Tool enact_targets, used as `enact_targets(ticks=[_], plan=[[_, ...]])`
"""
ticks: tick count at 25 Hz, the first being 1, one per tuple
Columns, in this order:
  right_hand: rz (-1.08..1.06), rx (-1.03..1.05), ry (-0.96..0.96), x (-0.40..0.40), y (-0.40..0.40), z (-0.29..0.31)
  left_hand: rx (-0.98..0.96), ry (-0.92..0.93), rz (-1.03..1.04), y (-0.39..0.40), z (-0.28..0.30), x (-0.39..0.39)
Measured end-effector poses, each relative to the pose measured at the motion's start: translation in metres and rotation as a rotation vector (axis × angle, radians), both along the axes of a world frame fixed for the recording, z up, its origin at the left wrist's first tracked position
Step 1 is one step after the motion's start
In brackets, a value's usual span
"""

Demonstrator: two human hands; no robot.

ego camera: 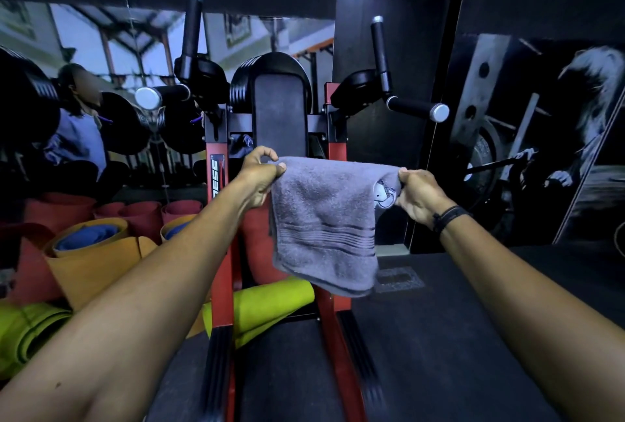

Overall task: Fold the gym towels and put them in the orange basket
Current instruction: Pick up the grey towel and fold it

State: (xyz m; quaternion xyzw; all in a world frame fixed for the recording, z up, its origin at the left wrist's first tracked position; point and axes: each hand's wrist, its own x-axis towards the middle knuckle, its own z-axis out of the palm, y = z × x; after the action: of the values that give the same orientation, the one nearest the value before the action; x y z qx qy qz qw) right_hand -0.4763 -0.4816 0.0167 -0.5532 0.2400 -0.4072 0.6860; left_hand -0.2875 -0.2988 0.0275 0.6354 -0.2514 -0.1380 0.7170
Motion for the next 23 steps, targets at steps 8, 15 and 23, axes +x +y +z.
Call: enact_targets(ticks=[8,15,23], plan=[[0.213,-0.503,0.275,-0.007,-0.011,0.003,0.252,-0.317,-0.199,0.006,0.017,-0.006],[0.051,-1.245,0.638,-0.010,-0.018,0.017,0.833,-0.912,0.121,0.006,0.012,0.008],[0.249,-0.553,-0.041,-0.015,0.002,0.008,0.722,-0.845,0.115,0.014,0.021,0.006]])
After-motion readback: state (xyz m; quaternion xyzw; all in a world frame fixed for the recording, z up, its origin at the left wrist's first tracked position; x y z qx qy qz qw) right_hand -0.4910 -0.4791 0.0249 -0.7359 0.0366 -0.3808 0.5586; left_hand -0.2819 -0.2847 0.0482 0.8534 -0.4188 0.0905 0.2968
